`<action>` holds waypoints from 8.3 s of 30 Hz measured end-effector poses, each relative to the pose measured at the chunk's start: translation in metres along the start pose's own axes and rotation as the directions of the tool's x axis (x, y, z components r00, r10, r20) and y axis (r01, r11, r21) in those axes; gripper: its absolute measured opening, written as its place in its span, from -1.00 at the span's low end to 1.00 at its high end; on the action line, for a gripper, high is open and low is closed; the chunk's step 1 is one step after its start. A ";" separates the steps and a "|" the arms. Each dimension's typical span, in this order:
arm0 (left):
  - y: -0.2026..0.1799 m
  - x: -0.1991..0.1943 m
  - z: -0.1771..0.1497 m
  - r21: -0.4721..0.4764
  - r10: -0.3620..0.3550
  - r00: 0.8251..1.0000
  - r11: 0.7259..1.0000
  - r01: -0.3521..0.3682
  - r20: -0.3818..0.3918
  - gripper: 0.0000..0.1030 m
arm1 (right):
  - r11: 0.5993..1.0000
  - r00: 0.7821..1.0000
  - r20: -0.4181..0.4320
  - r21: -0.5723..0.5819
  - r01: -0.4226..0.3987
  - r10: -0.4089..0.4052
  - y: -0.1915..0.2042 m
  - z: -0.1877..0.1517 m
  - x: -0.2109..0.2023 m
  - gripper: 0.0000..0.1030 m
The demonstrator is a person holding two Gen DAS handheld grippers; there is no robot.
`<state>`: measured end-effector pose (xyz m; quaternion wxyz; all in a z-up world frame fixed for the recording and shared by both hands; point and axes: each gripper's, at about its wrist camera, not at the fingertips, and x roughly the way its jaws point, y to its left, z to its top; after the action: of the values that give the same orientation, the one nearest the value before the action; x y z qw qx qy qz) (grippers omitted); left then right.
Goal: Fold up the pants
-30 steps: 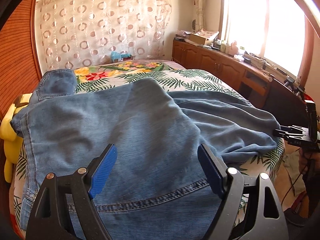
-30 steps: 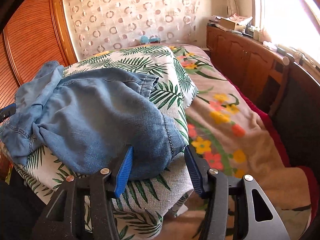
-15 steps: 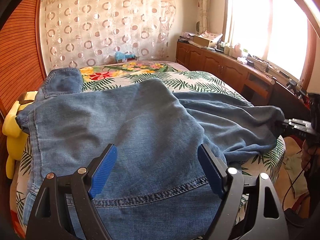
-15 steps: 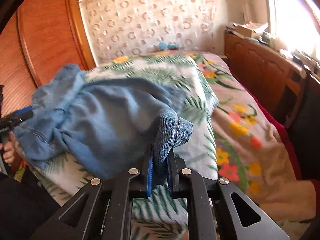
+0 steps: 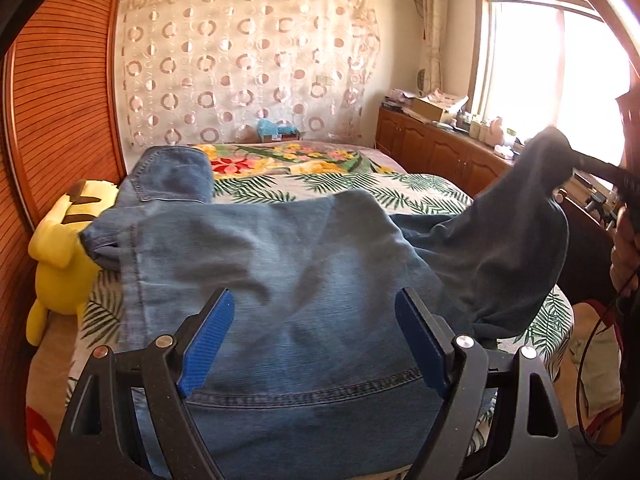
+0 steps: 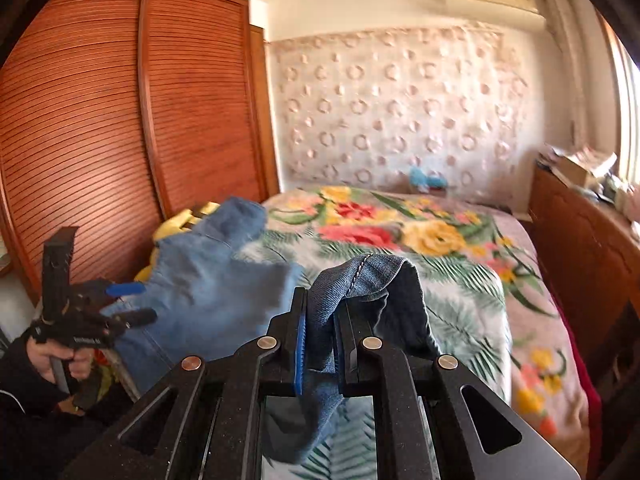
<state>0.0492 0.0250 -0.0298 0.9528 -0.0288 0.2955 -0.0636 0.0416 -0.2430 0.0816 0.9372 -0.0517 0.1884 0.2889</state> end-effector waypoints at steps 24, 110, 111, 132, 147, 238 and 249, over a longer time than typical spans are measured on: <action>0.053 -0.009 -0.013 -0.074 0.089 0.996 0.993 -0.088 0.006 0.61 | 0.964 0.961 -0.169 -0.112 -0.240 0.220 0.089 0.034 0.127 -0.12; 0.077 -0.051 -0.068 -0.154 -0.050 0.996 0.987 0.037 -0.080 -0.63 | 0.935 0.863 -0.412 -0.065 -0.349 0.293 0.215 0.089 0.297 -0.85; 0.078 -0.050 -0.068 -0.153 -0.040 0.996 0.988 0.027 -0.084 -0.50 | 0.934 0.862 -0.412 -0.062 -0.351 0.297 0.214 0.092 0.296 -0.78; 0.072 -0.002 -0.028 -0.015 0.059 0.995 0.998 -0.060 -0.086 -0.08 | 0.996 0.951 -0.298 -0.026 -0.091 0.079 0.053 0.046 0.175 0.03; 0.145 -0.012 -0.039 -0.076 0.308 0.947 0.946 -0.314 -0.091 -0.09 | 0.994 0.930 -0.354 0.072 -0.080 0.101 0.022 0.005 0.171 0.03; 0.063 0.051 0.042 -0.015 0.120 0.992 0.993 -0.121 -0.032 0.58 | 0.993 0.961 -0.269 0.079 0.093 -0.068 -0.069 0.052 0.134 -0.84; -0.016 0.075 0.052 0.113 -0.029 0.998 0.993 0.035 -0.057 0.55 | 0.962 0.911 -0.389 0.166 0.216 -0.138 -0.132 -0.021 0.168 -0.27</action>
<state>0.1385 0.0000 -0.0280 0.9431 0.0228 0.3173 -0.0967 0.2371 -0.2684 -0.0036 0.9069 -0.0257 0.3864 0.1662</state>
